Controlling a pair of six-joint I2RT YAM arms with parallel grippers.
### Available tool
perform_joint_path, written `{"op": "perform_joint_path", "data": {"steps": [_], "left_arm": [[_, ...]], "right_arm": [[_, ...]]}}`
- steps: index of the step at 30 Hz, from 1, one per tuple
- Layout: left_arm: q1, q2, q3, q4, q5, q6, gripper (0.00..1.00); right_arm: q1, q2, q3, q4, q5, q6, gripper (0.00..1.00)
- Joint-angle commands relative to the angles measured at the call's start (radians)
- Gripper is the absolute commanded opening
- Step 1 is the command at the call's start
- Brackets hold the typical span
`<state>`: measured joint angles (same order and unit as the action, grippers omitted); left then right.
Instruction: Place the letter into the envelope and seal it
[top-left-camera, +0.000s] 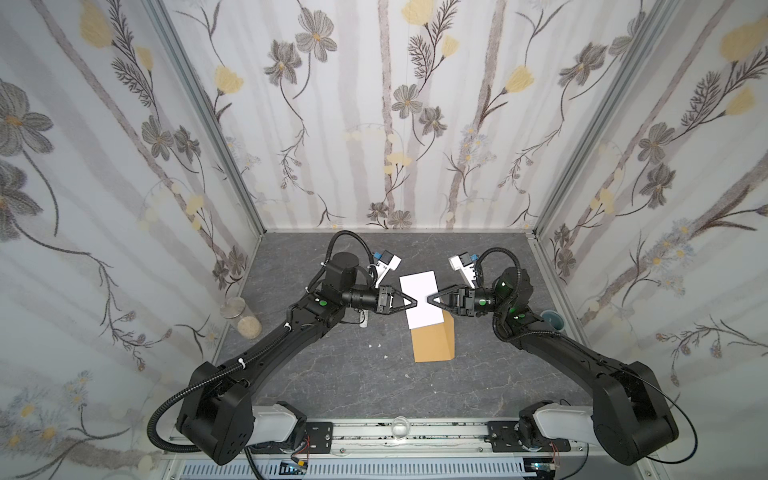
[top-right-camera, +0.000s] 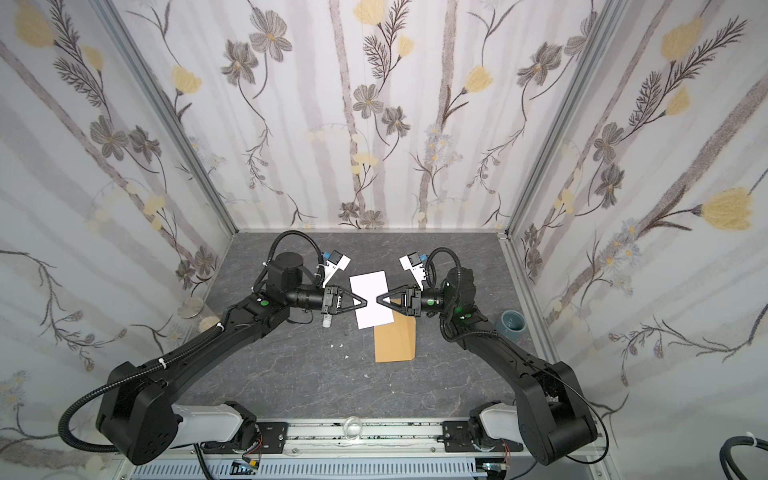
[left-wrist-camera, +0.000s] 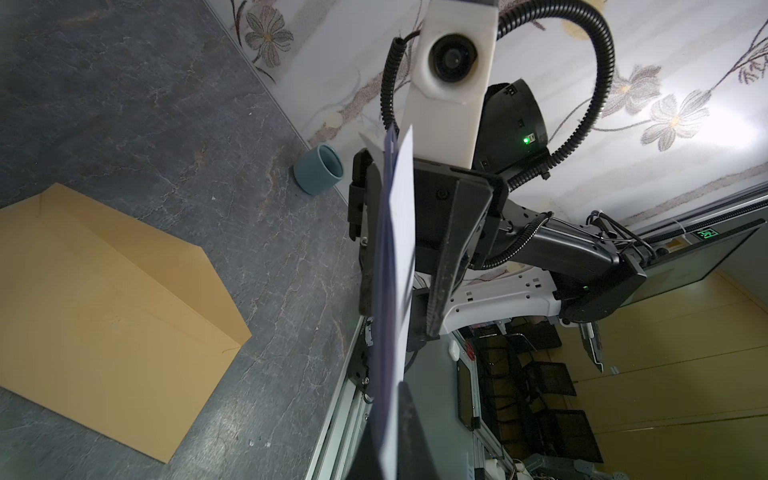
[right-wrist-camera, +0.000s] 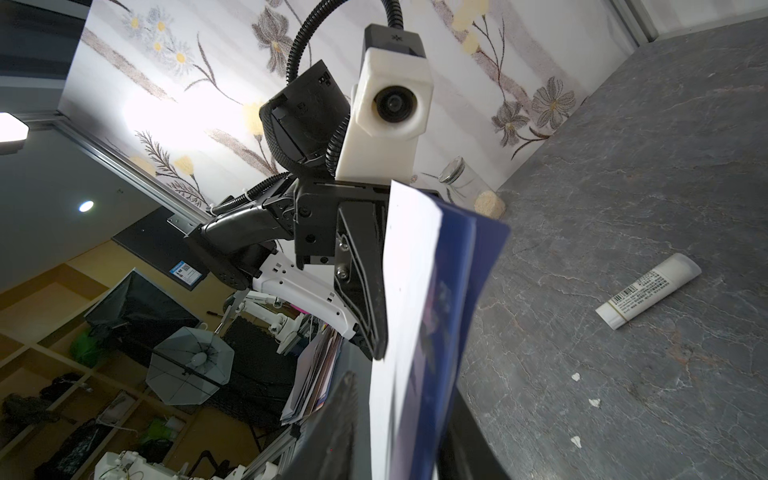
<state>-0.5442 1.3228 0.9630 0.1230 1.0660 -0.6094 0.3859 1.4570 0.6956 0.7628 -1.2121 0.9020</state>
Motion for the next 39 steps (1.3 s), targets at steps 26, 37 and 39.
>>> {"op": "perform_joint_path", "data": {"steps": [26,37,39], "left_arm": [[0.069,-0.109,-0.202,0.043,-0.513,-0.077,0.66],[0.027,-0.047,-0.397,0.271,-0.676,-0.197,0.65],[0.004,-0.014,-0.399,0.285,-0.700,-0.201,0.64]], "right_arm": [[-0.081,-0.095,0.030,-0.735,0.469,-0.436,0.00],[-0.077,-0.105,-0.013,-0.934,0.784,-0.469,0.00],[-0.072,-0.089,-0.030,-0.921,0.788,-0.454,0.00]]}}
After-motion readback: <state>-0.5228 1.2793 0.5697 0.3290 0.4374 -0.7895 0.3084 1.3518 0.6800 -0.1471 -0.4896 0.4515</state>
